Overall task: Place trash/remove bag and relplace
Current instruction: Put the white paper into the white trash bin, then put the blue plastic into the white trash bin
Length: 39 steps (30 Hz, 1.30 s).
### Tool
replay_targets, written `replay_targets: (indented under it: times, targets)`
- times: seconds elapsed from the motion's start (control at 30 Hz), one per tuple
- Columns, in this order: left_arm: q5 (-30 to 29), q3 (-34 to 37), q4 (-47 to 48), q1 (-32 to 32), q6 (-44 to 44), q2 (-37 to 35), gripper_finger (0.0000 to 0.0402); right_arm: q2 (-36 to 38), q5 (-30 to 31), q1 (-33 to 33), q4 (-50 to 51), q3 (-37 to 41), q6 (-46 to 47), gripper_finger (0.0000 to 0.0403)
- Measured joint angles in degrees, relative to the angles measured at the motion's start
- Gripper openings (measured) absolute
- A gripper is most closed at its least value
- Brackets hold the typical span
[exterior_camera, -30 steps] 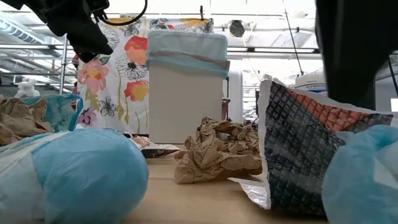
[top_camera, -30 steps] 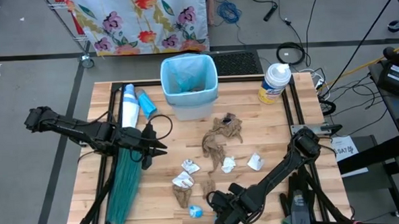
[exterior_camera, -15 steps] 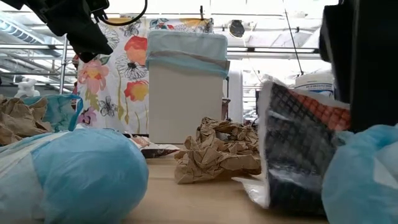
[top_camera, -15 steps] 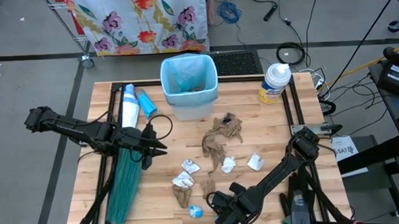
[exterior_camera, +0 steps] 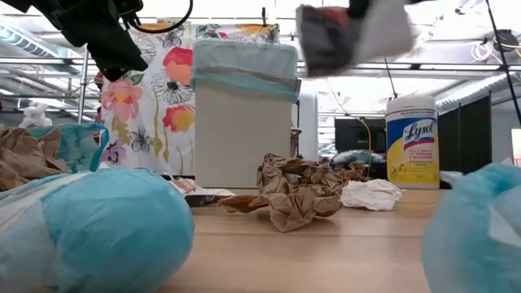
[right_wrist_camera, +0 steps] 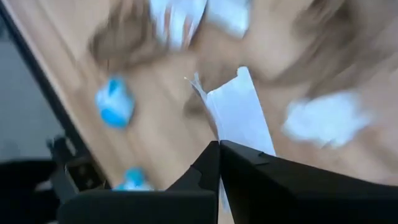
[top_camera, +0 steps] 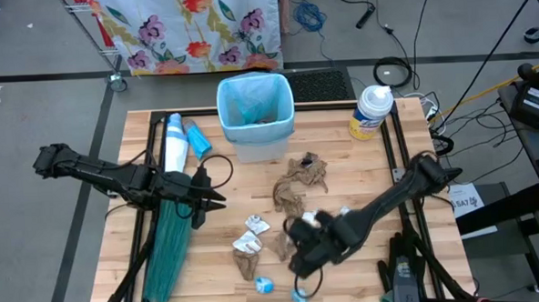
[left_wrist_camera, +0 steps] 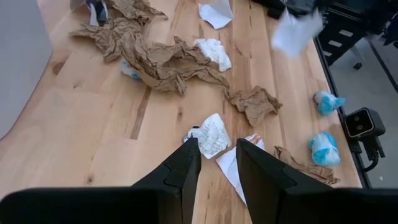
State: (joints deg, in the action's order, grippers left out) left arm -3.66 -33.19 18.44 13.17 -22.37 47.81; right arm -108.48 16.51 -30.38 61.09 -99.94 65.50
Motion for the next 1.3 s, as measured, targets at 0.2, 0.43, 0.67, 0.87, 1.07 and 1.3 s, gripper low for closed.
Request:
replay_targets:
  times: [0.2,0.43,0.67,0.87,1.07,1.3]
  targets:
    - [-0.07,0.0,-0.27,-0.02,0.02,0.0,0.0109,9.07,10.9,5.64,-0.61,-0.02,-8.73,0.0]
    - [-7.26,0.0,-0.4,-0.07,-0.75,0.0,0.0109,15.47,16.8,17.1,-15.99,-0.04,-33.72,0.0]
    - [-10.07,0.0,-0.91,-1.98,-3.88,0.0,0.0109,14.78,2.89,31.83,-37.14,-0.13,-52.79,0.0]
    - [-10.05,0.0,-1.48,-2.89,-6.79,0.0,0.0109,12.88,1.14,43.23,-38.11,-0.04,-52.68,0.0]
    - [-10.05,0.0,-1.39,-2.89,-8.74,0.0,0.0109,10.48,-8.53,50.3,-37.95,-0.01,-47.73,0.0027]
    - [-9.31,0.0,-1.21,-2.89,-10.66,0.0,0.0109,10.86,-17.47,52.96,-34.91,0.0,-46.05,0.0107]
